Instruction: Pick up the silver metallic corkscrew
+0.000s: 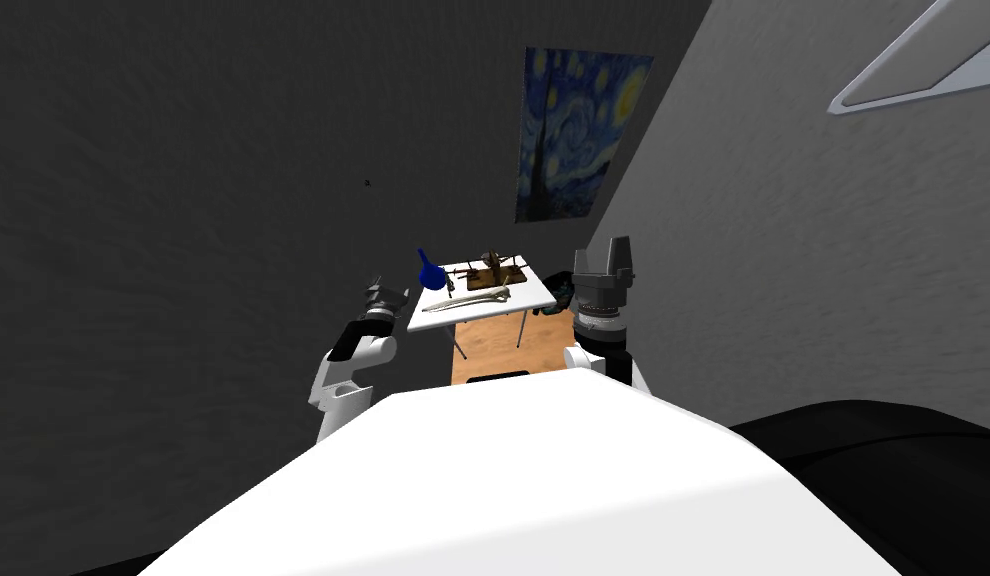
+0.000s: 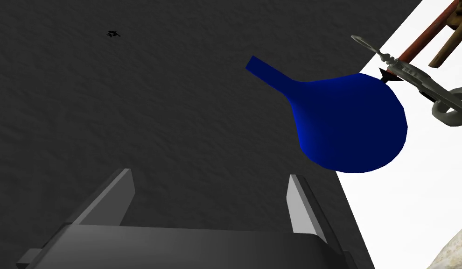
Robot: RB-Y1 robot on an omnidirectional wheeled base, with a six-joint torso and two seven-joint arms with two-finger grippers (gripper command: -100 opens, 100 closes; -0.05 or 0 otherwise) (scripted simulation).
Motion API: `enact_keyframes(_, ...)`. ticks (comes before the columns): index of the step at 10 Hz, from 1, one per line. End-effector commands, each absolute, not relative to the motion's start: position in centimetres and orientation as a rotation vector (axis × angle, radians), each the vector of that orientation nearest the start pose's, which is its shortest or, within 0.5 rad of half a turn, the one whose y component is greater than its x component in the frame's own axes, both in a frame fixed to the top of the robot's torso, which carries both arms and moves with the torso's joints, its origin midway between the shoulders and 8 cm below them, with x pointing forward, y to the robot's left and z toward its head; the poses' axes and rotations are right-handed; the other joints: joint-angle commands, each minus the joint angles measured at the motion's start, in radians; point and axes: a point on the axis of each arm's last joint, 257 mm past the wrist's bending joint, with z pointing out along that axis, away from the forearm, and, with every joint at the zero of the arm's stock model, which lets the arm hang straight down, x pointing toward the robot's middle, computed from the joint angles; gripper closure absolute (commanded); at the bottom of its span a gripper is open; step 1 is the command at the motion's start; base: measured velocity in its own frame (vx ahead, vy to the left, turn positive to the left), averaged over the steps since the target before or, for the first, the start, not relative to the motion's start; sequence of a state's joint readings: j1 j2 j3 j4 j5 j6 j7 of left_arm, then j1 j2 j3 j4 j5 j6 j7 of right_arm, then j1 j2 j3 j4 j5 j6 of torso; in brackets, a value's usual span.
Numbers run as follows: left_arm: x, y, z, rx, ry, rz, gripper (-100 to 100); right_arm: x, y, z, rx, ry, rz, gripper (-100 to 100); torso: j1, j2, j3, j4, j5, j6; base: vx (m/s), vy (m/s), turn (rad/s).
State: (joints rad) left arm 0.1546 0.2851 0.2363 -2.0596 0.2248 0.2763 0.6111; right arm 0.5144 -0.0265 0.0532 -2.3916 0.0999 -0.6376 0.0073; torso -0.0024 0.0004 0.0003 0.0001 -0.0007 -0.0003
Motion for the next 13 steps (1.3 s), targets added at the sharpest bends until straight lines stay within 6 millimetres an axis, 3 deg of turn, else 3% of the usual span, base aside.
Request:
enact_keyframes(1,49.2,39.6,-9.5,-1.572,0.708,-1.528,-100,29.6,-23.7,8.8,0.390,0.528,1.334,0,0.000,0.000,0.000,0.000,0.000,0.000,-0.002,-0.047,-0.051)
enact_keyframes(13,51.6,43.8,-15.3,-2.025,0.520,-1.470,-100,29.6,-23.7,8.8,0.390,0.528,1.334,0,0.001,-0.001,0.000,0.000,0.000,0.000,0.002,-0.042,-0.037)
